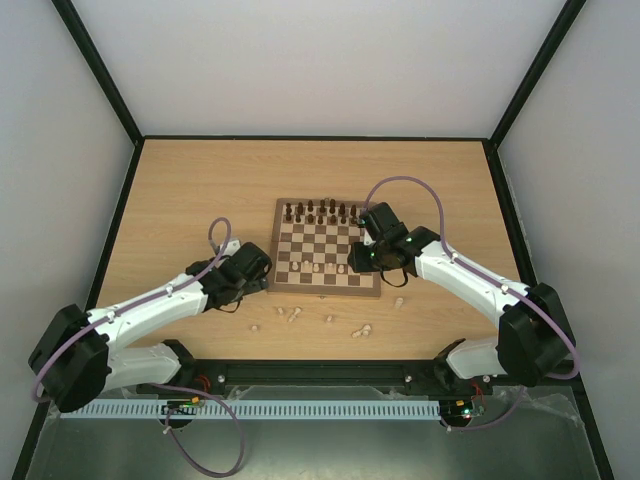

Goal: Set up the chess pieces on the board
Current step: Pick up the chess piece at the center of the board.

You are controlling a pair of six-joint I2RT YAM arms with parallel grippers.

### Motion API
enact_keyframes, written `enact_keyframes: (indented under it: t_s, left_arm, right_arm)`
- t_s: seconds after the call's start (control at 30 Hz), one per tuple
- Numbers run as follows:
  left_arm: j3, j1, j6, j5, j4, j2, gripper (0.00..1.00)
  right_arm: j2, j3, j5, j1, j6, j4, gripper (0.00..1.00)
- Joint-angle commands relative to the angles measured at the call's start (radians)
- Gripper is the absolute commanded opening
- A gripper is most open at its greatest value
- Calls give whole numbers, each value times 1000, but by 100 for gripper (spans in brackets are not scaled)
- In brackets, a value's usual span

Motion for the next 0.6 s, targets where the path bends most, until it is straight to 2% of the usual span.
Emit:
enact_keyframes:
  t_s: [0.0,0.2,0.57]
  left_arm:
    - [-3,-50,-40,-6,-43,-22,85]
    - [-15,-85,-66,-30,-72,-12,66]
    - [-31,-99,-69,-46,-40,48,43]
  right_arm:
    - [-19,-15,-26,9,-15,-6,33]
    - [-20,-22,-29,10,-14,2,33]
    - [-4,-21,-39,11,-14,10,33]
